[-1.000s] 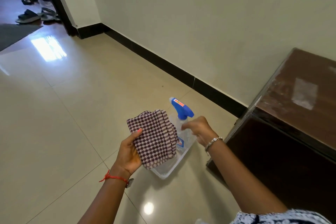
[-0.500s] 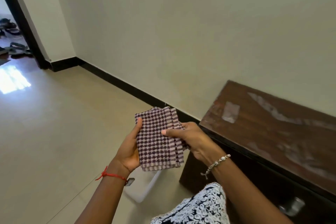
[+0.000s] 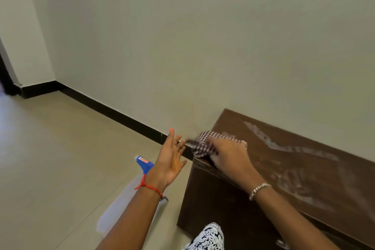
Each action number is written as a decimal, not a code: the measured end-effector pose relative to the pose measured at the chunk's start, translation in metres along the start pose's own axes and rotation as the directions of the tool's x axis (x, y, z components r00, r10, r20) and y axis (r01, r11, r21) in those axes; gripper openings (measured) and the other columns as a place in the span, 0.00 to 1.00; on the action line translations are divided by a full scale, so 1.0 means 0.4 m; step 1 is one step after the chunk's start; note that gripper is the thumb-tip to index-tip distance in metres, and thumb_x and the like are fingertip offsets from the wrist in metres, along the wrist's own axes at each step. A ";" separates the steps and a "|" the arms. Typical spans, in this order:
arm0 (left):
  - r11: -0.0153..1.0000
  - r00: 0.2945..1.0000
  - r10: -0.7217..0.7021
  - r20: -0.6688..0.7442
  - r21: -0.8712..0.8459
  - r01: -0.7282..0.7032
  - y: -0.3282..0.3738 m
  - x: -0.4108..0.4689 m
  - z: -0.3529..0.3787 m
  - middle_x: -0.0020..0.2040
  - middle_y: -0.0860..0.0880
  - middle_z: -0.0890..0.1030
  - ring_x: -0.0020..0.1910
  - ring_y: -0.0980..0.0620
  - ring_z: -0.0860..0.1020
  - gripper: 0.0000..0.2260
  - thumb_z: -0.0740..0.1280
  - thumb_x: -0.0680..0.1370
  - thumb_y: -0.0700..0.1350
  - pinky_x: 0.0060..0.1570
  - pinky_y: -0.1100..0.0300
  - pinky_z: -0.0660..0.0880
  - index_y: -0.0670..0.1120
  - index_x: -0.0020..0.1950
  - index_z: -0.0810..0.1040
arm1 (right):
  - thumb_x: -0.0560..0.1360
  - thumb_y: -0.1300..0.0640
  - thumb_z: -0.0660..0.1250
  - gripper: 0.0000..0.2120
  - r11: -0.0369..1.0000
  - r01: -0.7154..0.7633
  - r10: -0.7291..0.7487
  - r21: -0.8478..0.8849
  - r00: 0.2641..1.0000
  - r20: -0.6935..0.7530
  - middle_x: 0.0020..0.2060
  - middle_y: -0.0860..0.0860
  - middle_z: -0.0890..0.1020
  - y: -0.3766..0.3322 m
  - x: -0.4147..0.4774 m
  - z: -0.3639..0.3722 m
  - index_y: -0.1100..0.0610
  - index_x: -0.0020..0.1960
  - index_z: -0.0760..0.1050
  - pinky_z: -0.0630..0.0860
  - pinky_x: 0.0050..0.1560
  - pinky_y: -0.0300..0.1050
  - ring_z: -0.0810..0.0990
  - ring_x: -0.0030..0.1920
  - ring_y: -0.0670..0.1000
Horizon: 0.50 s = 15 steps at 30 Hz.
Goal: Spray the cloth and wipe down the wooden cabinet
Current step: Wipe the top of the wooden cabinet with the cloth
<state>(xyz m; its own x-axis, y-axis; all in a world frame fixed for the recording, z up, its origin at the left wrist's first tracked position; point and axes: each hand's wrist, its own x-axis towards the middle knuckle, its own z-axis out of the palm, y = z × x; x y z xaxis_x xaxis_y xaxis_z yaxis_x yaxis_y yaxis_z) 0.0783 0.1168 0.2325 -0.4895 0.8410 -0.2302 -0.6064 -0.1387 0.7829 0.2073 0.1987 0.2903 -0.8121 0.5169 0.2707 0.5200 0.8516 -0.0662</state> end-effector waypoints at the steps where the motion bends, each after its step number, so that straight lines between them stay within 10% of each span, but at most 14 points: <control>1: 1.000 1.000 0.001 -0.009 0.014 -0.001 -0.006 0.005 0.003 0.74 0.46 0.61 0.74 0.48 0.57 0.30 0.50 0.77 0.62 0.72 0.45 0.49 0.48 0.74 0.56 | 0.75 0.52 0.62 0.13 1.000 0.022 -0.023 0.017 0.999 0.023 0.53 0.47 0.81 0.000 -0.017 0.014 0.51 0.59 0.75 0.72 0.51 0.44 0.78 0.54 0.49; 5: 0.996 0.999 0.020 -0.038 0.089 -0.016 -0.025 0.021 0.005 0.73 0.47 0.64 0.72 0.48 0.60 0.28 0.51 0.77 0.61 0.72 0.46 0.52 0.48 0.73 0.59 | 0.76 0.42 0.58 0.19 0.961 -0.150 0.166 0.231 0.985 -0.051 0.53 0.49 0.81 0.009 0.009 0.016 0.53 0.58 0.77 0.72 0.52 0.44 0.78 0.51 0.48; 9: 0.993 0.997 0.044 -0.061 0.116 -0.037 -0.038 0.033 0.020 0.71 0.46 0.67 0.69 0.47 0.66 0.26 0.52 0.78 0.60 0.71 0.47 0.57 0.48 0.72 0.62 | 0.78 0.40 0.50 0.28 0.943 -0.295 0.271 0.154 0.949 0.163 0.74 0.57 0.59 0.005 0.072 0.100 0.54 0.73 0.58 0.52 0.72 0.57 0.55 0.74 0.58; 15: 0.956 0.992 0.121 -0.034 0.272 -0.107 -0.030 0.041 0.048 0.62 0.49 0.73 0.54 0.54 0.74 0.23 0.53 0.78 0.57 0.54 0.58 0.71 0.47 0.70 0.65 | 0.75 0.34 0.40 0.29 0.994 -0.052 0.042 0.097 0.993 0.109 0.76 0.49 0.50 0.039 0.002 0.141 0.41 0.74 0.53 0.39 0.72 0.55 0.45 0.76 0.52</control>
<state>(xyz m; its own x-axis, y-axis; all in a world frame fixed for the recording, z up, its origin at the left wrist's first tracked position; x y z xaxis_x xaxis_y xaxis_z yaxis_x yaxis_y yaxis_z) 0.0895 0.1422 0.2303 -0.5801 0.7999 -0.1538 -0.3573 -0.0802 0.9306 0.1999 0.2173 0.2351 -0.8138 0.5583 0.1613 0.5335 0.8278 -0.1735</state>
